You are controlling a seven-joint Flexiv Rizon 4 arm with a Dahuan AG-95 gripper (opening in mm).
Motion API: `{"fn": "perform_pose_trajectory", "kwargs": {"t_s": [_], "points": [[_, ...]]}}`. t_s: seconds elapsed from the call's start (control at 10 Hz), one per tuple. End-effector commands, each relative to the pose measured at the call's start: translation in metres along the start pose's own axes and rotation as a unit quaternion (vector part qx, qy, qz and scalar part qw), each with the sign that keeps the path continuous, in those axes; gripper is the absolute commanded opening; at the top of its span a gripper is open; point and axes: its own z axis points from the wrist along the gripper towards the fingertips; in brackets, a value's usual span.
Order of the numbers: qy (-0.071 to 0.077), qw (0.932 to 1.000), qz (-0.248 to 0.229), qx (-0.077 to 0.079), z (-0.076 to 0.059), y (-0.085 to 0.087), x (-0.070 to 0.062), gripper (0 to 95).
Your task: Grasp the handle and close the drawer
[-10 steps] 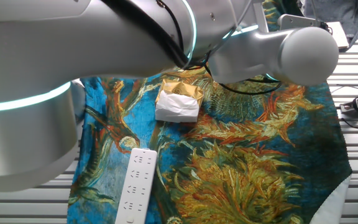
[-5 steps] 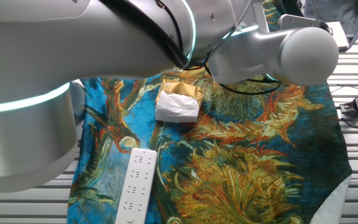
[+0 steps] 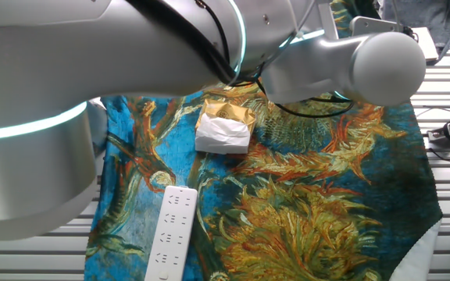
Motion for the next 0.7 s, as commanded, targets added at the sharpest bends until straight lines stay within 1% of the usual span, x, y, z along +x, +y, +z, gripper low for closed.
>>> {"fn": "perform_pose_trajectory", "kwargs": {"t_s": [0.1, 0.7], "points": [[-0.001, 1.0, 0.0, 0.0, 0.0012, -0.0009, -0.0022, 0.0], [-0.003, 1.0, 0.004, 0.001, 0.0039, -0.0019, -0.0097, 0.0]]}}
